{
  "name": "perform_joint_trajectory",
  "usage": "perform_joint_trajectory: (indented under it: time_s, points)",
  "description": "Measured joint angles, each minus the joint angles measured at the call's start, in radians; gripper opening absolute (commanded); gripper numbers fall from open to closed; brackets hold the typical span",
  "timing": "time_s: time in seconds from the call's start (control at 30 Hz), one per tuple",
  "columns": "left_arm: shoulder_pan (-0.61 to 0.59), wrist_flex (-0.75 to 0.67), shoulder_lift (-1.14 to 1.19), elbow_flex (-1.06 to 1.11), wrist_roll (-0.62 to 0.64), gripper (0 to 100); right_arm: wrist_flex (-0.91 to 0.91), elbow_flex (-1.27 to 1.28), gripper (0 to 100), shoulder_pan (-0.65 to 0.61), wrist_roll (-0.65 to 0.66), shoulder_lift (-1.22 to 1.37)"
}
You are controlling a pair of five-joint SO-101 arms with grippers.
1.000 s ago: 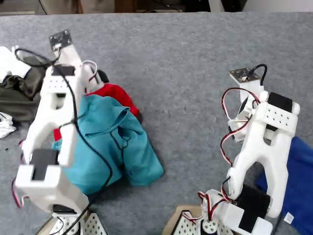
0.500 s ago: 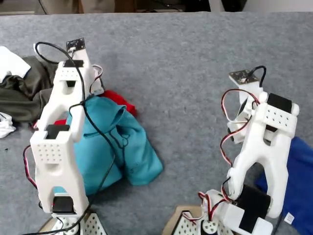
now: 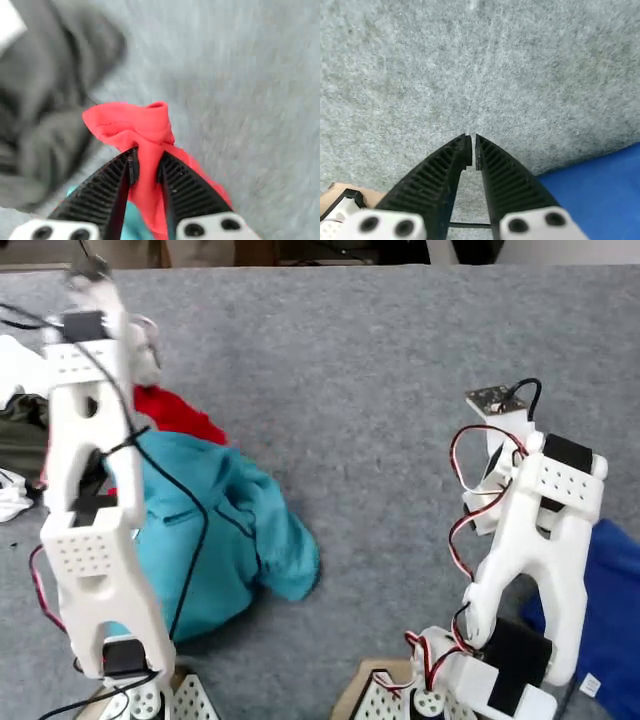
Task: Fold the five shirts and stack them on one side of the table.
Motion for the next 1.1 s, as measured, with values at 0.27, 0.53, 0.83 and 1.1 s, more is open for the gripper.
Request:
perform_joint_trajectory:
  time_s: [0.27,0.53,0.83,1.1]
  points:
    - [-0.226,0.031,-0.003,-0.331,0.000,2,-0.018,0.000,2.8,0.000,0.000,0.000]
    - [-0.466,0.031,-0.003,-0.434,0.000,2,-0.018,0.000,2.8,0.000,0.000,0.000]
    - [-0.660,-0.035,-0.003,-0.453,0.000,2,-0.011,0.000,9.2,-0.100,0.000,0.000]
    - [-0.674,0.040,0.052,-0.405,0.000,2,0.123,-0.183,34.3,-0.664,-0.051,0.000]
